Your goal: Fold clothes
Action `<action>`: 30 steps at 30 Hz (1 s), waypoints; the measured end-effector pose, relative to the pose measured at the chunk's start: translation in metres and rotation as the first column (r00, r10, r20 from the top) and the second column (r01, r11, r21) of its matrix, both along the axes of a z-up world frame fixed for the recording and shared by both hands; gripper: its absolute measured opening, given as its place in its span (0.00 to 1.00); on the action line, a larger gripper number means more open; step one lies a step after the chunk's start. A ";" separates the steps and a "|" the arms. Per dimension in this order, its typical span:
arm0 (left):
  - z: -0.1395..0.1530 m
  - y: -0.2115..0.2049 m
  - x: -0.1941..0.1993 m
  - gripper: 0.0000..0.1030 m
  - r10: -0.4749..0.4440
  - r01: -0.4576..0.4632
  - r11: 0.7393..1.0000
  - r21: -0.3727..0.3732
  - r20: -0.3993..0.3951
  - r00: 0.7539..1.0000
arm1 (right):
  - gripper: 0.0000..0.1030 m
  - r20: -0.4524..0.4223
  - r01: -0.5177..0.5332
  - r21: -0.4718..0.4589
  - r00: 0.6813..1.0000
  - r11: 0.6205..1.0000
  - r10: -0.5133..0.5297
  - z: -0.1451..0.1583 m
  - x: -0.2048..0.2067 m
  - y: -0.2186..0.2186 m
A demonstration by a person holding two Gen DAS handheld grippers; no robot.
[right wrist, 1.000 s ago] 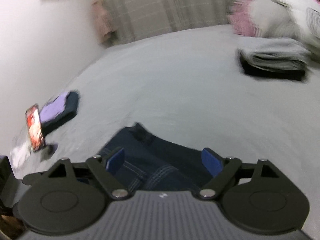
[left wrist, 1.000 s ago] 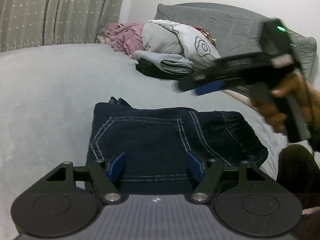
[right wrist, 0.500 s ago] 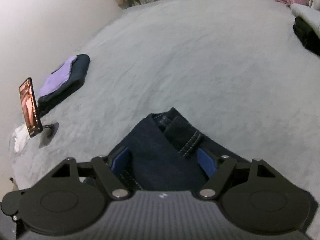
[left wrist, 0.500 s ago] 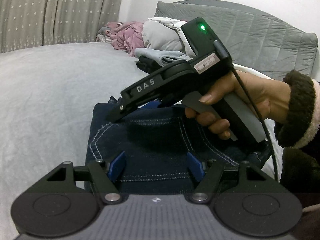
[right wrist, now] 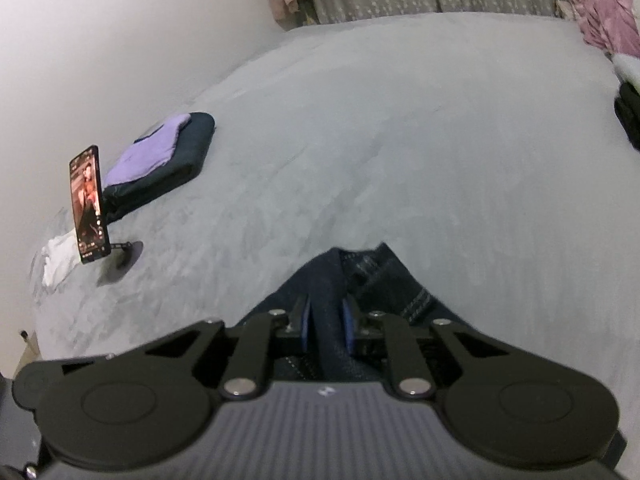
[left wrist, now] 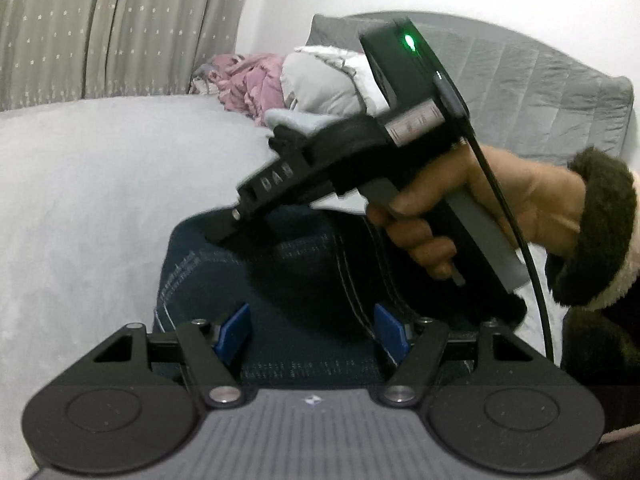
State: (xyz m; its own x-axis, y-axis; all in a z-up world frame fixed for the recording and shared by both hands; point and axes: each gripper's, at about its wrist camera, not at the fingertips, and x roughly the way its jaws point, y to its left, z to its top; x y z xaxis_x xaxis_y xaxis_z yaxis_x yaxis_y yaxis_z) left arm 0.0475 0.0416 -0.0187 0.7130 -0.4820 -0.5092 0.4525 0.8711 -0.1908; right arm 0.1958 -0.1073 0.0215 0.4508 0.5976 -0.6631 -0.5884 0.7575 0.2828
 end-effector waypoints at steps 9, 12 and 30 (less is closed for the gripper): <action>-0.003 0.000 -0.002 0.67 -0.031 0.031 0.999 0.035 -0.009 0.999 | 0.35 0.005 0.020 0.024 1.000 1.000 -0.020 -0.018 0.014 0.000; 0.007 0.022 -0.003 0.67 0.026 -0.026 1.000 -0.006 0.020 0.999 | 0.78 0.097 0.073 0.038 0.992 0.997 -0.077 0.004 -0.001 -0.021; -0.026 -0.045 0.013 0.67 -0.145 0.142 0.987 0.071 0.030 0.989 | 0.58 0.208 0.230 -0.073 0.955 0.971 -0.210 -0.023 -0.084 -0.135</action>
State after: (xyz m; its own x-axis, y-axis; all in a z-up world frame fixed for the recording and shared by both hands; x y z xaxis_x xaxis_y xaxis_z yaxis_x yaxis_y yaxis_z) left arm 0.0600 -0.0037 -0.0447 0.6568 -0.5452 -0.5209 0.5791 0.8072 -0.1146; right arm 0.1120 -0.2427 -0.0018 0.6919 0.4074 -0.5961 -0.4408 0.8922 0.0981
